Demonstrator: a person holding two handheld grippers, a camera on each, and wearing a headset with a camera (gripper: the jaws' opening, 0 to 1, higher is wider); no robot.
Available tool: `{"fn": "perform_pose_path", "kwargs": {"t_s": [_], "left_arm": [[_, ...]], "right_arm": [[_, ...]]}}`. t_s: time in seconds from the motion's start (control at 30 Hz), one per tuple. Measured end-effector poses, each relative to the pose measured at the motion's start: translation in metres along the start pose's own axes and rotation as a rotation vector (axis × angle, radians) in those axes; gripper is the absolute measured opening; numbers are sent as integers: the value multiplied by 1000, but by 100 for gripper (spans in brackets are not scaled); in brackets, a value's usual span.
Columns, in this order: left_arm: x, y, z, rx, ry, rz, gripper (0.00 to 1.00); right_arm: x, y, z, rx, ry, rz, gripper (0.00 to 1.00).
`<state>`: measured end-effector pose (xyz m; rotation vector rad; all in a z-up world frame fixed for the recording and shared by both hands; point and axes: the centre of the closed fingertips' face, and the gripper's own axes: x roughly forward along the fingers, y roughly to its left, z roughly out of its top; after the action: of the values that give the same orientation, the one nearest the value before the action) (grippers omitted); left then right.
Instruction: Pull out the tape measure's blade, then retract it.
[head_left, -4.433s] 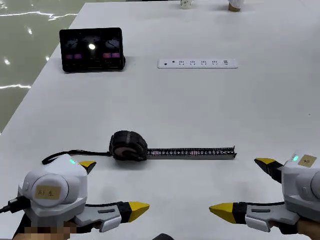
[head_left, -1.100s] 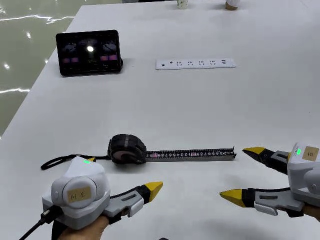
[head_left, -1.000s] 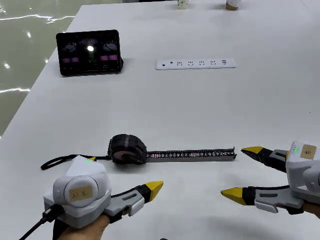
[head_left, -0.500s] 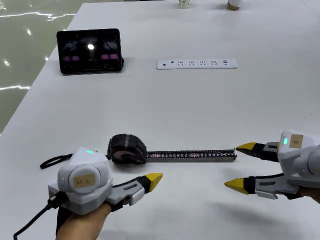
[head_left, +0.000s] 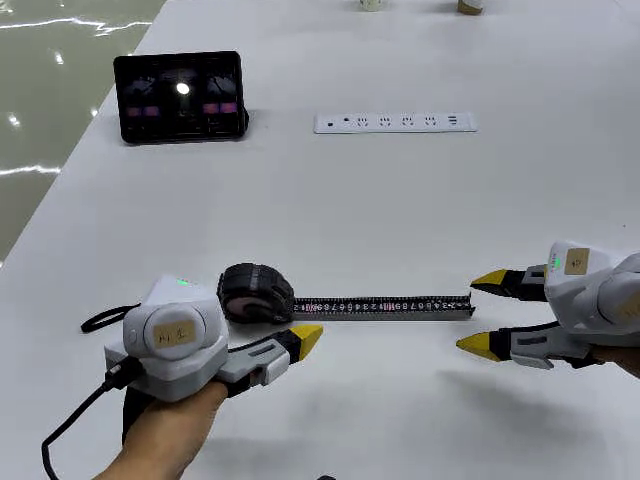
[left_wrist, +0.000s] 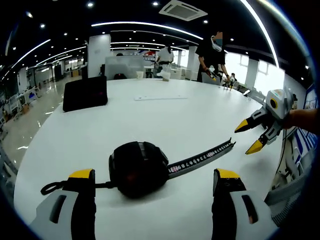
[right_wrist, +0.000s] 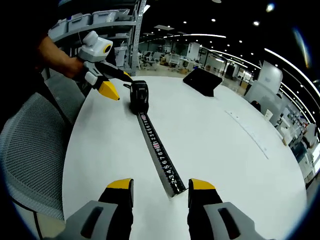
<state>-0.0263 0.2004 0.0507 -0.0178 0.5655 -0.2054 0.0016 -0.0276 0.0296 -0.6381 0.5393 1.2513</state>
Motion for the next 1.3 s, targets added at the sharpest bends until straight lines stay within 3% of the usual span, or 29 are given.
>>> {"fn": "perform_pose_path", "kwargs": {"t_s": [0.67,1.3], "left_arm": [[20,3,4,-31,11,9,92],[32,12,5,-107,34,35,75]], "right_arm": [[14,-14,-16,-93,103,93,31],[24,-20,-23,-126,166,179,21]]}}
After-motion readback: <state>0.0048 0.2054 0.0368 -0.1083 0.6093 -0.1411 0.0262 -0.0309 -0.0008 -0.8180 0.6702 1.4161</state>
